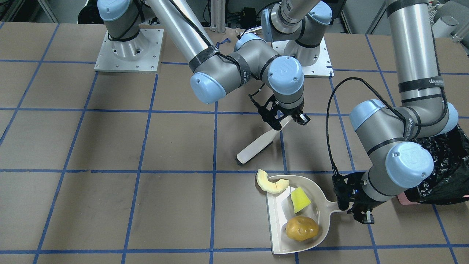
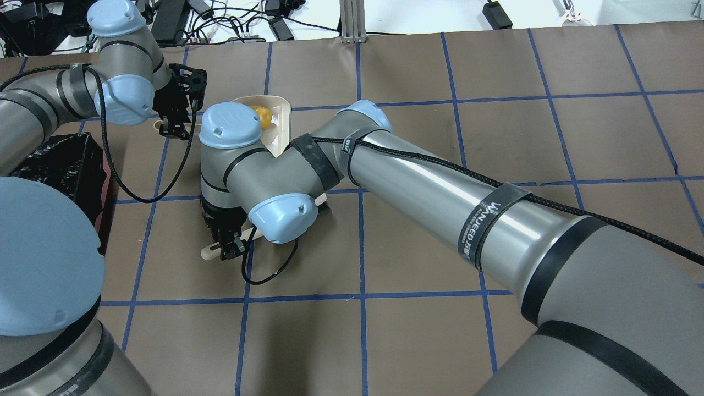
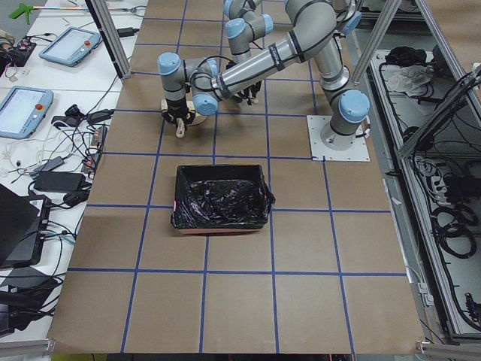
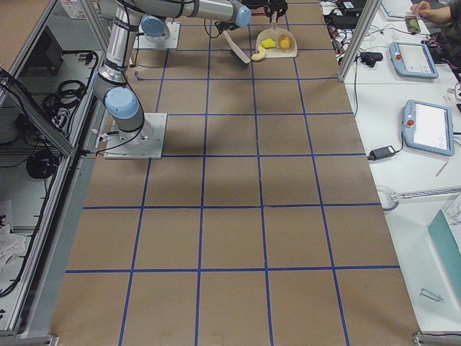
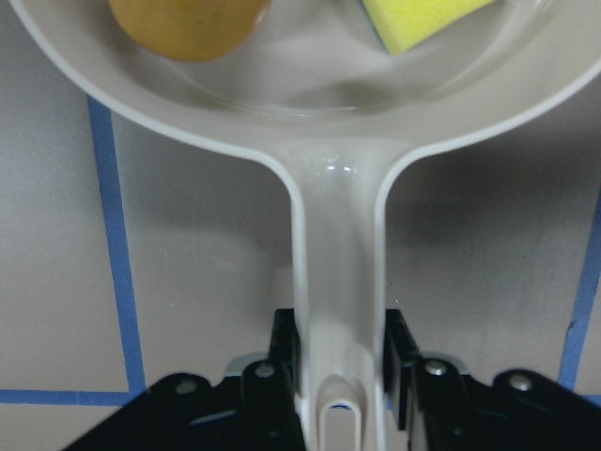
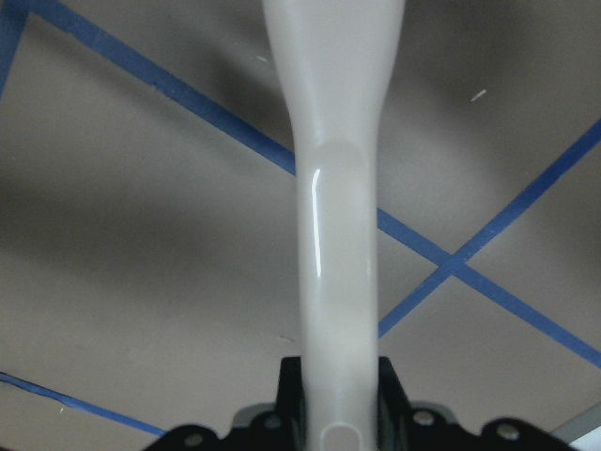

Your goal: Sweep and dump trash into bin

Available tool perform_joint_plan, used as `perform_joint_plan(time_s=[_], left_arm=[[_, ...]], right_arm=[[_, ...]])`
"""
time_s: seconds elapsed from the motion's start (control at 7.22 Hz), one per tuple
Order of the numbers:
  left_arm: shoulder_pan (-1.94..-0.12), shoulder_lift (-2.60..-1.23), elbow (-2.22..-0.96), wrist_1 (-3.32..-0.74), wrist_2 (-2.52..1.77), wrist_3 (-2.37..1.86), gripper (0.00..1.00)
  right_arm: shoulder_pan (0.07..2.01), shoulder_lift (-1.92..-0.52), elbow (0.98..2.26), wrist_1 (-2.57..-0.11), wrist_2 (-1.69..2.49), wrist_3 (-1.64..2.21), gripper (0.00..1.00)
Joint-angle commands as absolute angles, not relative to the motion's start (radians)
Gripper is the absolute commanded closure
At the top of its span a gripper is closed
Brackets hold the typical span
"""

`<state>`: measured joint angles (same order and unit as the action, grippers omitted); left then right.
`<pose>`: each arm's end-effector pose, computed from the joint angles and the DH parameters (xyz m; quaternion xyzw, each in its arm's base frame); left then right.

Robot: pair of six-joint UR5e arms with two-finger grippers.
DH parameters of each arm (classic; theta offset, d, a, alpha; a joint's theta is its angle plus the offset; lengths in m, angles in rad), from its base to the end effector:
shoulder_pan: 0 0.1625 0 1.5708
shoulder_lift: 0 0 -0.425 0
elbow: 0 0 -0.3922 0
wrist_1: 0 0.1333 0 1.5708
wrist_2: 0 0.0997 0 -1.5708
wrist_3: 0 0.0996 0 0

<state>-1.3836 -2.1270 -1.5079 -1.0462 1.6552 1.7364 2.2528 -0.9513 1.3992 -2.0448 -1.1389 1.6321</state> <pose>0.0024 -0.6841 0.2416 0.6983 0.7144 0.0257 0.0370 0.5785 -0.4349 0.2508 0.4442 0.8698 0.1911 0.0978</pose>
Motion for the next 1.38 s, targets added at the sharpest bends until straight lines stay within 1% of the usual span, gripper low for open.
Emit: perform_joint_plan(time_s=[0.0, 0.97, 1.25], left_arm=[[-1.384, -2.126, -1.508, -1.046, 1.655, 1.736, 0.82], [-1.384, -2.125, -1.508, -1.046, 1.655, 1.736, 0.82], [-1.384, -2.126, -1.508, -1.046, 1.655, 1.736, 0.82]], right_arm=[[2.253, -0.925, 1.362, -2.046, -1.137, 1.611, 1.00], [2.212, -0.905, 1.295, -2.046, -1.131, 1.484, 1.00], [2.183, -0.900, 1.286, -2.048, -1.069, 1.456, 1.00]])
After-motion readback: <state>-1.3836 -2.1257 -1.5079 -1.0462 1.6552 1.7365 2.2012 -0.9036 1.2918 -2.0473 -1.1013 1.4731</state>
